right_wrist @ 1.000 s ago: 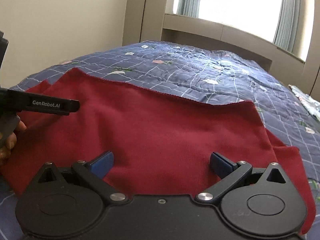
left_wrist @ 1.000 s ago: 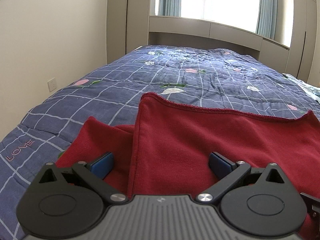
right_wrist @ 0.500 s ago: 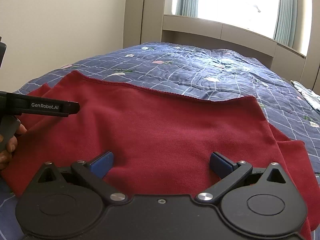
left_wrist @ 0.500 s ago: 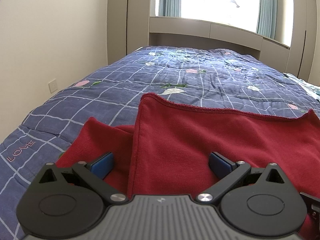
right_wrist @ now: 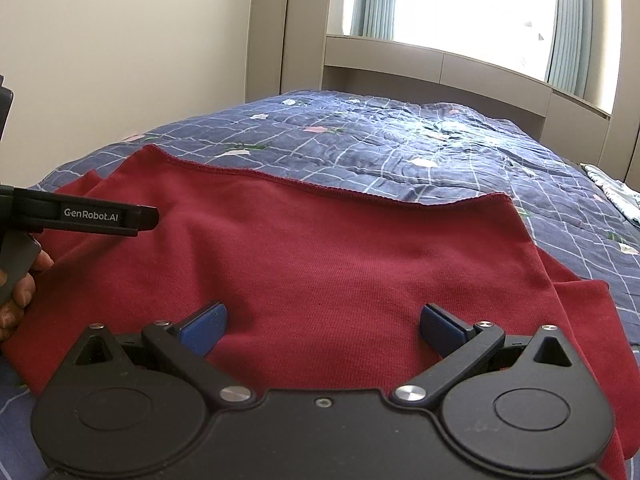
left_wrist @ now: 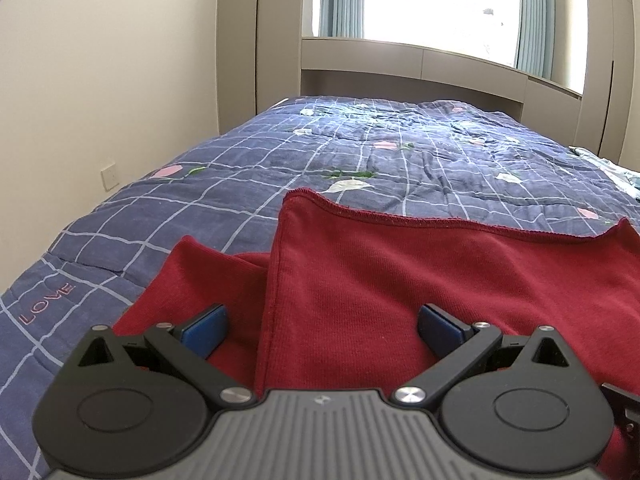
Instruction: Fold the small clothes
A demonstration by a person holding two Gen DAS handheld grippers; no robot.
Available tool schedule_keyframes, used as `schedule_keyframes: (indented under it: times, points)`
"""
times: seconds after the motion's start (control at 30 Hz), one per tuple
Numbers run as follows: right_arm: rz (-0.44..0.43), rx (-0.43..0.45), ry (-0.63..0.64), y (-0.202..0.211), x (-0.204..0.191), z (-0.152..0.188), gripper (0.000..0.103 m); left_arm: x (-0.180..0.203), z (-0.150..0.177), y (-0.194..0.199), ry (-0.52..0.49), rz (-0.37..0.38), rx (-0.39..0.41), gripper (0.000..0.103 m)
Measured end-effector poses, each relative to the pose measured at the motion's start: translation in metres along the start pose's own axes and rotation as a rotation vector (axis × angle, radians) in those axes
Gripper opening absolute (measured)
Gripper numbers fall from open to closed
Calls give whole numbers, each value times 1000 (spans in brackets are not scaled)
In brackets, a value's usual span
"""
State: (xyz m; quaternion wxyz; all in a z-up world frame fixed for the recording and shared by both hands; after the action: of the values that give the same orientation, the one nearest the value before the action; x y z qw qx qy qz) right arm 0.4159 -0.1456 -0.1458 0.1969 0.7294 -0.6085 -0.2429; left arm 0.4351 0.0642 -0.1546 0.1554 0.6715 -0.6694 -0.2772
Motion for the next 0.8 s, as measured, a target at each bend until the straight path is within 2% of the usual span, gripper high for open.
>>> schedule_keyframes:
  times: [0.1,0.27,0.47,0.53,0.67,0.8]
  points:
    - [-1,0,-2,0,0,0,103,-2,-7,15,-3,-12,11,103]
    - [0,0,0,0,0,0,102,-7,-11,63,30,-19,73,103]
    - [0,1,0,1,0,0,102,-14,4,103,67,-119,15,103]
    - [0,1,0,0,0,0,102,-20,16,113,139,-153,-4,103]
    - [0,3,1,1,0,0,102,-30,47,118,269,-154,-29,103]
    - [-2,5,-2,2,0,-1,102,-27,69,106,297,-101,-83,103]
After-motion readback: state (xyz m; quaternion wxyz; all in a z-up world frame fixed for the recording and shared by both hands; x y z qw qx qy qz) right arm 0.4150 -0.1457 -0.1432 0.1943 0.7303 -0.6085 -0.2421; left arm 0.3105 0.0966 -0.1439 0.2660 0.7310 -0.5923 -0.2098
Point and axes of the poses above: each gripper's, at about its wrist camera, not at the fingertips, and y roughly against the way its jaws point, x to its right, z to its underside, the point moved 10 cm from there along -y, roughly the way its jaws point, and after that the axes turned 13 degrees about -y, right-handed, at the moved point
